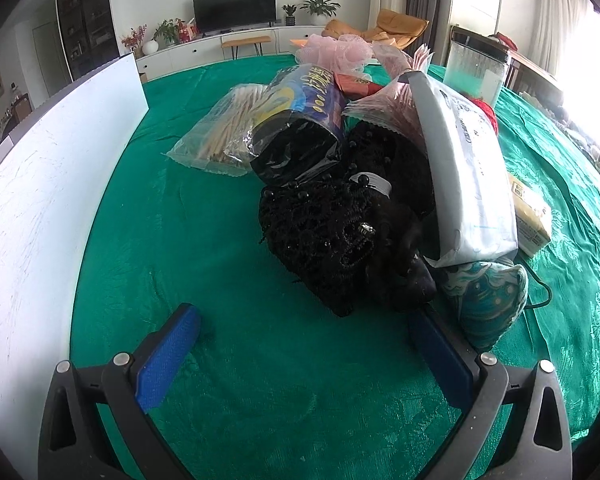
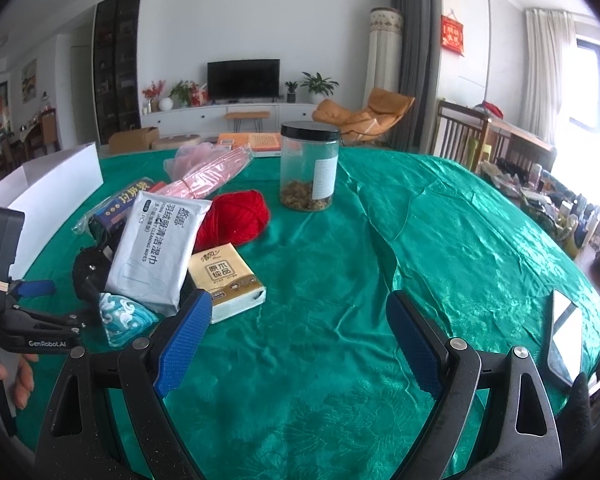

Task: Organize soft objects
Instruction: 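Move the right gripper to the gold tissue pack while the left gripper straddles the black bundle, then close the left gripper on the black bundle and lift while the right grasps the tissue pack, then carry the black bundle and tissue pack into the white bin and release both, then return both grippers to the table and move the right toward the white wipes packet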

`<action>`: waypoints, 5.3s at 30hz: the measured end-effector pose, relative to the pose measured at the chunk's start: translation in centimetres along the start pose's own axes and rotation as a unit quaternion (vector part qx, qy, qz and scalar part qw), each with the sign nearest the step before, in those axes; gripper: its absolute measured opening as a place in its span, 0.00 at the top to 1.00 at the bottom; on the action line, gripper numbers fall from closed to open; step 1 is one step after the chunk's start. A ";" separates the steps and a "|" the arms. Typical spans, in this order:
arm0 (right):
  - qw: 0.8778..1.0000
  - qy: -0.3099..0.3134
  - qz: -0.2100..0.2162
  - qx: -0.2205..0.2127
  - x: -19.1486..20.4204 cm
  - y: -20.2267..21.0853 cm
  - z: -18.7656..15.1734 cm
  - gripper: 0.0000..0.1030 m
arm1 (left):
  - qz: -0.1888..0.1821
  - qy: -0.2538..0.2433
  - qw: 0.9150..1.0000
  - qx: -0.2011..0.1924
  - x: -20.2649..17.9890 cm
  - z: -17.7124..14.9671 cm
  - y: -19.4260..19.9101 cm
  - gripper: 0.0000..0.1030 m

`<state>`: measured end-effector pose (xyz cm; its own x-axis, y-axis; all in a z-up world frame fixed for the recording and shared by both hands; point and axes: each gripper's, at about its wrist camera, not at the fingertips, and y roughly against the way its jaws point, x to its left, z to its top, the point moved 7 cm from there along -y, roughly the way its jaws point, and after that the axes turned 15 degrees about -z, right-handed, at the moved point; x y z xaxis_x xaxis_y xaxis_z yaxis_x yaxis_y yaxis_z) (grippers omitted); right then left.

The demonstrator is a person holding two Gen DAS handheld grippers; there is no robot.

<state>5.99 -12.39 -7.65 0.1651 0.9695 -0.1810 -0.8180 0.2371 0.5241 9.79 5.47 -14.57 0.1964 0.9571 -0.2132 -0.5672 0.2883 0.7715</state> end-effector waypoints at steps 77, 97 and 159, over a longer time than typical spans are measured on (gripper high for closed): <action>0.984 -0.012 -0.018 0.176 -2.7 -10.9 -2.3 0.18 | -0.076 -0.046 0.994 0.069 -2.7 2.2 1.0 0.72; 0.968 -0.042 0.044 0.242 -6.4 -14.2 2.3 0.47 | -0.065 -0.014 0.997 0.034 -0.8 2.3 4.9 0.71; 0.989 -0.016 -0.028 0.146 -2.7 -7.1 -4.2 0.19 | 0.005 0.005 1.000 0.009 3.1 0.3 0.1 0.00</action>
<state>9.06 -16.93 -14.36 0.2260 0.9550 -0.1923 -0.6140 0.2929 0.7329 10.60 8.48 -14.95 0.1819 0.9604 -0.2109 -0.5553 0.2773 0.7840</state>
